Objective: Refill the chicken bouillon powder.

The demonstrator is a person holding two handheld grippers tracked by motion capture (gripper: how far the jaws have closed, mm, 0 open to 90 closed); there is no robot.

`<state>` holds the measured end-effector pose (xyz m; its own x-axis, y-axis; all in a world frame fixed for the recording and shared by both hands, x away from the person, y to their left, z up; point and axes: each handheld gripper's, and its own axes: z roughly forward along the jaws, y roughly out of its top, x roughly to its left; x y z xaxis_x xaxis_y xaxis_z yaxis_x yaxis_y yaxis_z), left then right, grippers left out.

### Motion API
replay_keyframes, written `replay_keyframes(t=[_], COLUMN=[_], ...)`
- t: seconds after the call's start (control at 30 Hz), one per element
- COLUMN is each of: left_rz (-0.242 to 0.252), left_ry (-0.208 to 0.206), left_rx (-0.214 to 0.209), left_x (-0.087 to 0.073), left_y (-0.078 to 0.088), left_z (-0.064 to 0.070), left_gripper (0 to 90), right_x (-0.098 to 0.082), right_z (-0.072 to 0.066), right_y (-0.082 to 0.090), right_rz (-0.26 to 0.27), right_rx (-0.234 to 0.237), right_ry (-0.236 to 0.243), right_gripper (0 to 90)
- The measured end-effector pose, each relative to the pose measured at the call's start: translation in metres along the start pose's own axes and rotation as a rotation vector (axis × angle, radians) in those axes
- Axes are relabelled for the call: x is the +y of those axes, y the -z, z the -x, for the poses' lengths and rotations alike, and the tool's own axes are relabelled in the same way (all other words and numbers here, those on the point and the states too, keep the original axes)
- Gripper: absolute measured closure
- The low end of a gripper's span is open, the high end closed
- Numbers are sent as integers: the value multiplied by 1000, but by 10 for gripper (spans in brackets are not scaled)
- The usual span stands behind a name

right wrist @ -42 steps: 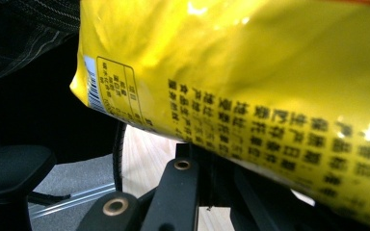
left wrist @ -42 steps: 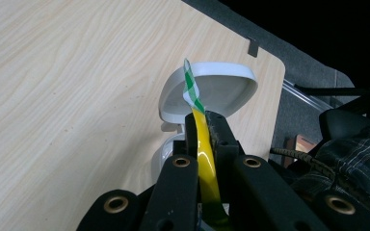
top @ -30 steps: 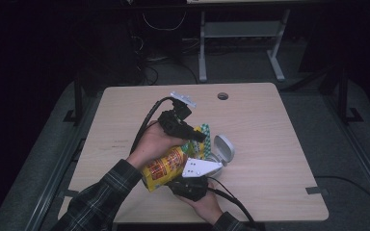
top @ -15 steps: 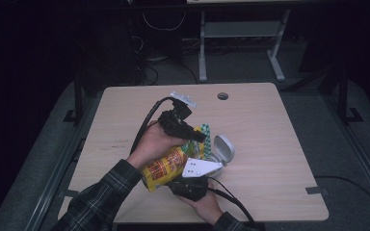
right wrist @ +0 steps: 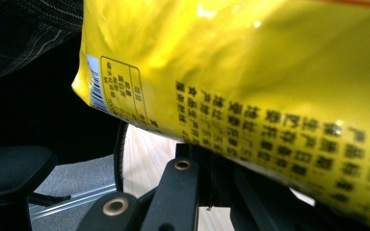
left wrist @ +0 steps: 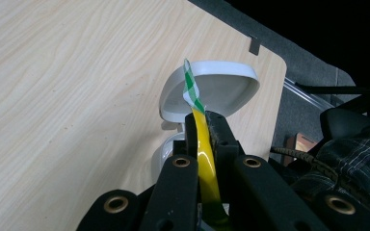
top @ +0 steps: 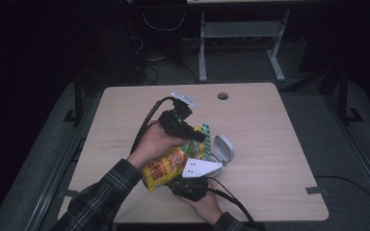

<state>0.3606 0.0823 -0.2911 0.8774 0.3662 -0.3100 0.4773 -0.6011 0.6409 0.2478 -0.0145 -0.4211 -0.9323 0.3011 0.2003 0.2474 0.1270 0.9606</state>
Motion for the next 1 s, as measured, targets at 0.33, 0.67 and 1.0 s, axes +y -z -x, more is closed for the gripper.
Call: replay_keyframes(t=[0.33, 0.67, 1.0], left_rz=[-6, -9, -22], left_ry=[5, 7, 10], left_rx=[1, 4, 11], left_x=[1, 1, 4], left_y=[0, -1, -3], left_z=[0, 0, 0], left_gripper=[900, 900, 900], right_x=[0, 0, 1], right_z=[0, -1, -1], right_y=[0, 0, 1], right_rz=[3, 4, 12], right_rx=[1, 2, 3], right_ry=[-2, -3, -6], right_gripper=[900, 900, 900])
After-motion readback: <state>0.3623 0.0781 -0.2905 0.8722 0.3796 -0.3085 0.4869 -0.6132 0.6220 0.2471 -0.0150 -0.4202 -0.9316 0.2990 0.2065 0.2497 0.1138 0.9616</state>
